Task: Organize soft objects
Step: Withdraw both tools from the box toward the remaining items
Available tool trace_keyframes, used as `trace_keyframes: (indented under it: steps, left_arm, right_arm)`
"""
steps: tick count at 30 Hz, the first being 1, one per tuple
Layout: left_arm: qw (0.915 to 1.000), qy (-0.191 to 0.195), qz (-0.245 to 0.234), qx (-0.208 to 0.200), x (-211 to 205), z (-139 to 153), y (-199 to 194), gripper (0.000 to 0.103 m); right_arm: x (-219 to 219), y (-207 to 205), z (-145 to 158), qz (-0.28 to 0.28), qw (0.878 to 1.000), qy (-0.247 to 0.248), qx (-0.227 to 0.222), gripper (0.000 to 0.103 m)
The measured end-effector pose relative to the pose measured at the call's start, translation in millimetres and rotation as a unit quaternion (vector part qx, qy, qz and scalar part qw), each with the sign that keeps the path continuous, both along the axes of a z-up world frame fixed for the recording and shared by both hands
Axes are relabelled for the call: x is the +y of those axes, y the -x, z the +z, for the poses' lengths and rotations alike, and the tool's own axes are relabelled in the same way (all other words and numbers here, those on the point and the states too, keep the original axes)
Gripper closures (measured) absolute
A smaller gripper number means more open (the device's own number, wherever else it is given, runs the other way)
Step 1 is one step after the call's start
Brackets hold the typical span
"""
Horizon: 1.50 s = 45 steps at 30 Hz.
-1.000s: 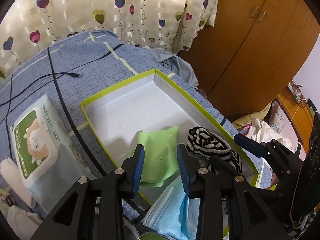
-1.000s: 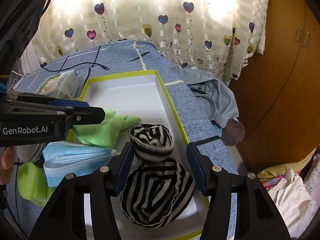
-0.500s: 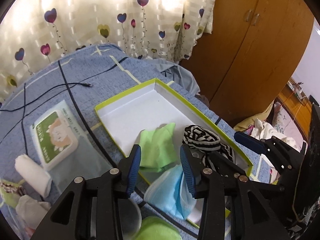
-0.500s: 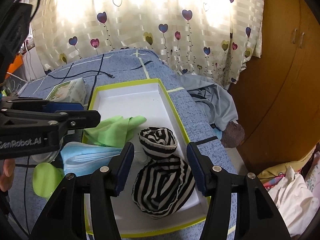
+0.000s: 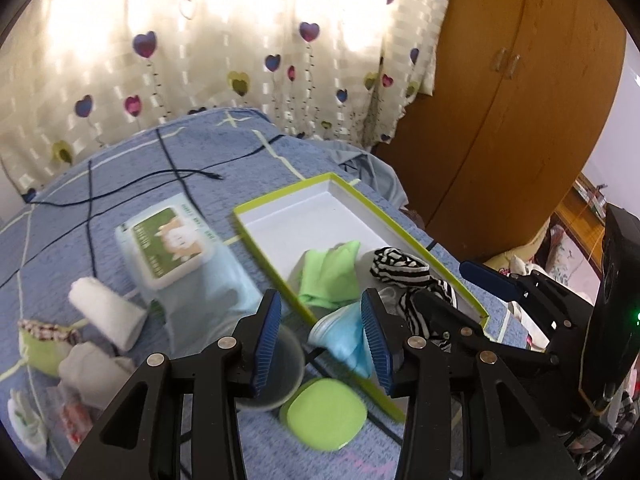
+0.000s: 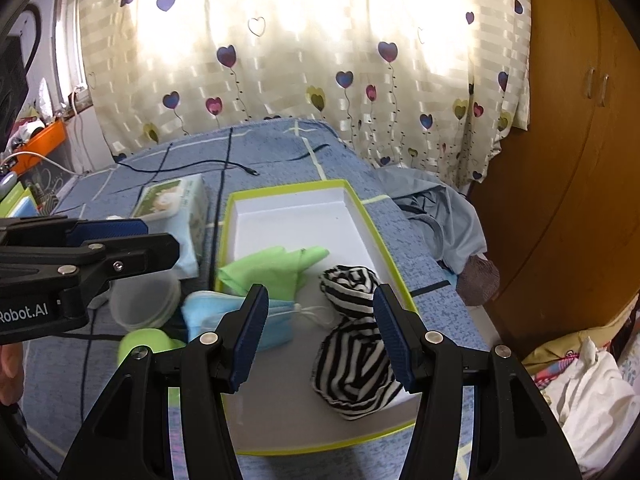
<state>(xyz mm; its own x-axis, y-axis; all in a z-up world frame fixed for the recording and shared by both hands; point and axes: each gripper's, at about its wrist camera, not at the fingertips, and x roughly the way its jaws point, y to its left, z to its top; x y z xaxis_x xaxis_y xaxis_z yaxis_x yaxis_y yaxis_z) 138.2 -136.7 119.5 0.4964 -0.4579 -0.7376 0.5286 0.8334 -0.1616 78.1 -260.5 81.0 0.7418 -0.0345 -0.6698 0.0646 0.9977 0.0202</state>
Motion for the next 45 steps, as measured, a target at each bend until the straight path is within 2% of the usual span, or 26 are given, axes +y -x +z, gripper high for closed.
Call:
trace_keyframes:
  steps: [10,21,25,33,42,45]
  left_arm:
    - [0.9974,0.002,0.070,-0.016,50,3,18,0.062]
    - [0.9923,-0.001,0.121,-0.028,97,0,30,0.062]
    - [0.9879,-0.018,0.147,-0.044,114,-3,36,0.062]
    - [0.9811,-0.013,0.190,-0.038,154,-12,42,0.062]
    - [0.9669,-0.019,0.252,-0.035,210,-26,51,0.062]
    - [0.9617,-0.010,0.272,-0.035,231,-28,55,0.061]
  right_arm:
    - [34,4,9,0.039,0.999,-0.006,-0.014,0.047]
    - [79,4,10,0.093,0.995,-0.004,-0.020,0.047]
    - [96,1,9,0.114,0.993,-0.005,-0.020,0.047]
    - [131,-6,2,0.156,0.988,-0.007,-0.016,0.047]
    - [166,-15,-8,0.194,0.981,-0.017,-0.007,0.047]
    - [176,-18,-12,0.208,0.978,-0.016,-0.003,0.047]
